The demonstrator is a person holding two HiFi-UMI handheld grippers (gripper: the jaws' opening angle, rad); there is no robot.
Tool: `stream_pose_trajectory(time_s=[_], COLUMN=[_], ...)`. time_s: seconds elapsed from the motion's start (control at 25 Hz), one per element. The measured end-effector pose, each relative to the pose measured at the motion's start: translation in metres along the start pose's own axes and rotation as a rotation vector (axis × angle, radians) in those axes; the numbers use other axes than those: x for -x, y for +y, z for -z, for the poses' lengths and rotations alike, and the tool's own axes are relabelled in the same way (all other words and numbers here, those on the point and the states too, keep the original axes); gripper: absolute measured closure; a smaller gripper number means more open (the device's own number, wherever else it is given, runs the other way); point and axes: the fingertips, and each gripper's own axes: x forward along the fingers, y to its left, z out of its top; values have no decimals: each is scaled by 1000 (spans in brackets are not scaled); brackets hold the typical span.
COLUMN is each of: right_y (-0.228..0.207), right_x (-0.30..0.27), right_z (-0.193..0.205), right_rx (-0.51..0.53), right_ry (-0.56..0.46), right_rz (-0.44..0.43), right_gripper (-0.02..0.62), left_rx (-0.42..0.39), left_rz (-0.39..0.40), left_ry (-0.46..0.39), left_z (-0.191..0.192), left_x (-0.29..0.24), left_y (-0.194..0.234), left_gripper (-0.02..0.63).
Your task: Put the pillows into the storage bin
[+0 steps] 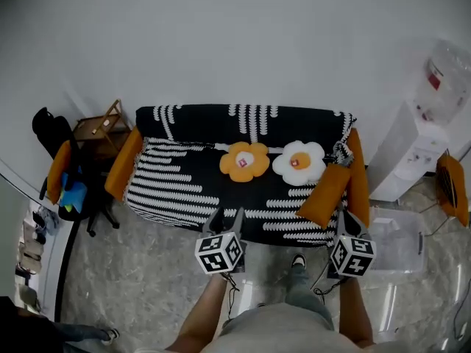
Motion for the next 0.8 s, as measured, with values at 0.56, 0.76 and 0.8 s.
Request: stream_pose_trajectory(time_s=[0.56, 0.76, 0.8], right_y=[-54, -68, -68], right_x=[-188, -233, -240], right_z=[-82, -77, -75], right_rx=[34, 4, 0], right_ry=[65, 116, 127], right_rz=[-185, -191, -190], right_gripper=[594, 594, 594], left_rx=[10, 10, 13], left_rz=[-119, -150, -153], left_ry=[40, 77, 85], left_z=[-36, -35, -34], left_x=[-164, -200, -206], left_y=[-33, -27, -23], left_gripper=[371, 371, 371])
